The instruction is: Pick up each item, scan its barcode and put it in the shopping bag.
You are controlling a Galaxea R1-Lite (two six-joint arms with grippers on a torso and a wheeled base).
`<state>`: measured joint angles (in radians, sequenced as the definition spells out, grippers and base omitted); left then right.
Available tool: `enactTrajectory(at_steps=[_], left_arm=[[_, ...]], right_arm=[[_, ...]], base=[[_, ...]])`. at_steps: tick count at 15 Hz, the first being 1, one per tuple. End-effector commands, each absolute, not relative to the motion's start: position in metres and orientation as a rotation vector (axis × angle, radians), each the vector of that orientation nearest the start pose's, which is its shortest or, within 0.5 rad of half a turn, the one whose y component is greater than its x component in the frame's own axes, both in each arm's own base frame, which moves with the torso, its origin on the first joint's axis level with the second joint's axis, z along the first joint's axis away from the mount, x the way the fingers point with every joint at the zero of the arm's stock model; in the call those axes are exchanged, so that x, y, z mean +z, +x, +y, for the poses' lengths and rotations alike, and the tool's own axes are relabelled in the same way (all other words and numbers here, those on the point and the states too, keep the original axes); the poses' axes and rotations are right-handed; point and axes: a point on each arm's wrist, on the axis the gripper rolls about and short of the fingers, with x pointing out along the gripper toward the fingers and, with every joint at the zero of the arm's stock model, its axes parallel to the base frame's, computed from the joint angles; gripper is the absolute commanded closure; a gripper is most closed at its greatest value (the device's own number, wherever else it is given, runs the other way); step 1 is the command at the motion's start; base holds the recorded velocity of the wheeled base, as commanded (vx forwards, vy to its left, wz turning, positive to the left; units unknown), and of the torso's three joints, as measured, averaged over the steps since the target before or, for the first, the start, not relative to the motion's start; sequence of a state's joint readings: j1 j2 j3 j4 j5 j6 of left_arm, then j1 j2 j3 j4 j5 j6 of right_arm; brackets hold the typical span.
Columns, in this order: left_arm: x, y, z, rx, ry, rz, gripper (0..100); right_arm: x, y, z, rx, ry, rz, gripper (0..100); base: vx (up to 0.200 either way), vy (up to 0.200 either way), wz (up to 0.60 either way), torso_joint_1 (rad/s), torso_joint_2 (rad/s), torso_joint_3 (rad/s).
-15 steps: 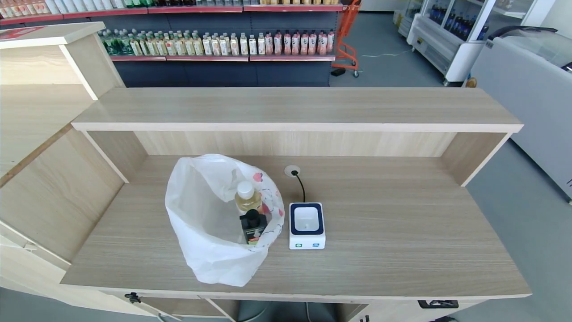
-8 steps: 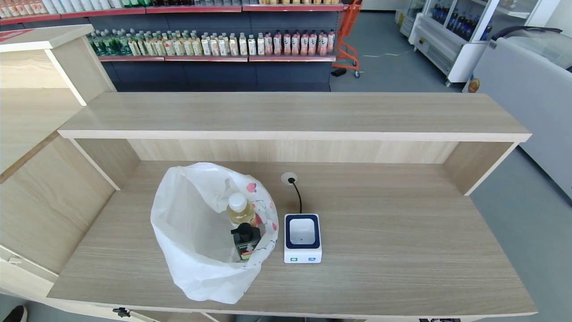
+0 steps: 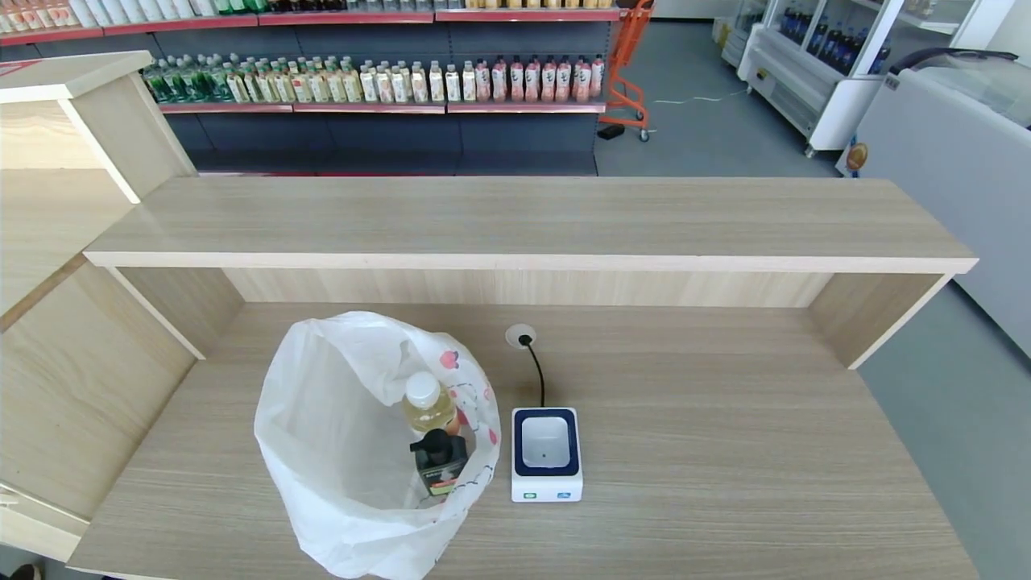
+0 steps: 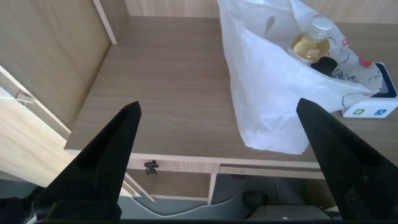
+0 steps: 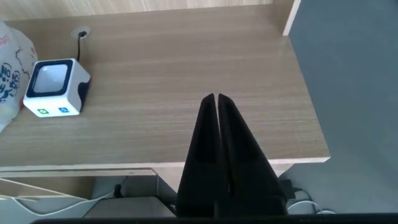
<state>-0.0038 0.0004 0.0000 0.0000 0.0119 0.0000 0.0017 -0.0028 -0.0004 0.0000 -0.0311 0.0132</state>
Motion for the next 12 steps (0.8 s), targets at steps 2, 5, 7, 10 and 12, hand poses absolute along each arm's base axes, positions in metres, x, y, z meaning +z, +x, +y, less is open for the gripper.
enactTrajectory(at_steps=[2, 5, 7, 10, 12], left_arm=[[0.0755, -0.0228, 0.0003, 0.009, 0.000, 0.000, 0], [0.0755, -0.0228, 0.0003, 0.009, 0.000, 0.000, 0], [0.0755, -0.0228, 0.0003, 0.009, 0.000, 0.000, 0], [0.0755, -0.0228, 0.0003, 0.009, 0.000, 0.000, 0], [0.0755, -0.0228, 0.0003, 0.009, 0.000, 0.000, 0]], right_arm=[[0.0756, -0.0228, -0.0008, -0.029, 0.035, -0.002, 100], [0.0756, -0.0228, -0.0008, -0.029, 0.037, -0.002, 100], [0.0756, -0.0228, -0.0008, -0.029, 0.035, -0.002, 100], [0.0756, -0.0228, -0.0008, -0.029, 0.035, -0.002, 100], [0.0756, -0.0228, -0.0008, -0.029, 0.032, -0.002, 100]], base=[[0.000, 0.000, 0.00, 0.000, 0.00, 0.000], [0.000, 0.000, 0.00, 0.000, 0.00, 0.000], [0.000, 0.000, 0.00, 0.000, 0.00, 0.000], [0.000, 0.000, 0.00, 0.000, 0.00, 0.000], [0.000, 0.000, 0.00, 0.000, 0.00, 0.000]])
